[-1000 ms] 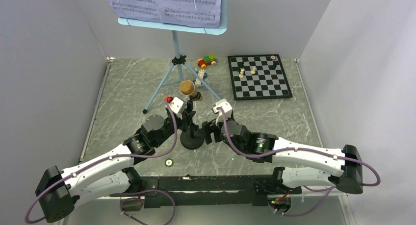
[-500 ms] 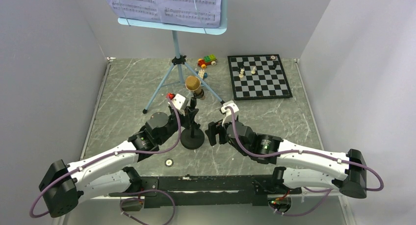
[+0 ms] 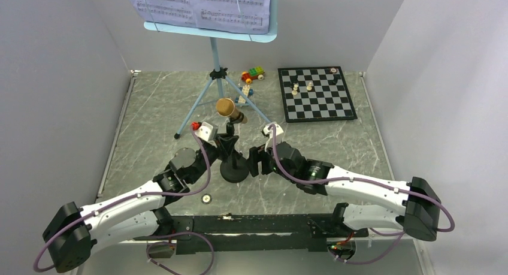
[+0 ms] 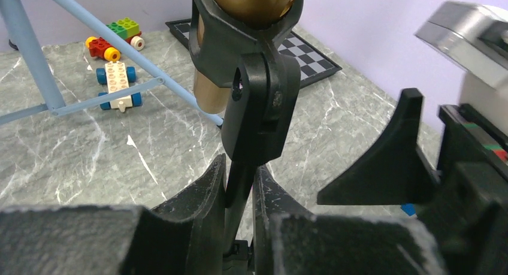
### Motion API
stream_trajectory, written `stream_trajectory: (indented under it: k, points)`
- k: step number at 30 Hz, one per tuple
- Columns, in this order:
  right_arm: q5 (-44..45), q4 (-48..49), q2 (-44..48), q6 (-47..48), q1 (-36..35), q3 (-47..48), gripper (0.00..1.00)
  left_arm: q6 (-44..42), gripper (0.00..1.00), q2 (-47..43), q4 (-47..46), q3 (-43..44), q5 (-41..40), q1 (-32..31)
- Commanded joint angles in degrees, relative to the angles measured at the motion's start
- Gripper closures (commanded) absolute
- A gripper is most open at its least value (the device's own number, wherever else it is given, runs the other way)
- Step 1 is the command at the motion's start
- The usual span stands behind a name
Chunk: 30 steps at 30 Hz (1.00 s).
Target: Pack up the instrument practice props
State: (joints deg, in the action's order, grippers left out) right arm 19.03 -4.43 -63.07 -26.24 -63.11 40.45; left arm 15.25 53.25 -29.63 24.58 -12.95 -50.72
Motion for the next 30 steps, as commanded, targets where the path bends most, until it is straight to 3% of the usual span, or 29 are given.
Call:
stream_trajectory:
  k: [1, 5, 10, 16, 21, 25, 30]
  points:
    - [-8.2, 10.12, -2.61, 0.18, 1.9, 0.94, 0.25, 6.29, 1.0, 0.3, 21.54, -6.56, 2.99, -1.47]
    - [-11.35, 10.69, -7.57, 2.18, 2.48, 4.5, 0.29, 5.6, 1.0, -0.08, 22.64, -5.83, 2.63, -1.49]
    - [-12.82, 9.29, -12.49, 3.31, 3.24, 8.17, 0.43, 5.76, 1.0, -0.43, 22.65, -6.06, 2.5, -1.62]
    - [-12.32, 8.84, -14.41, 5.07, 3.34, 9.43, 0.52, 5.59, 1.0, -0.91, 23.03, -6.13, 2.23, -1.6]
    - [-11.31, 7.3, -15.63, 8.56, 3.28, 10.52, 0.82, 5.67, 1.0, -0.98, 23.21, -6.06, 2.01, -1.64]
    - [-8.19, 5.71, -15.55, 12.3, 2.36, 10.66, 0.99, 5.8, 1.0, -0.29, 23.15, -5.87, 2.2, -1.58]
    - [4.59, 1.92, -17.56, 21.76, -4.1, 12.86, 1.0, 6.17, 1.0, 1.38, 22.31, -5.85, 2.39, -1.66]
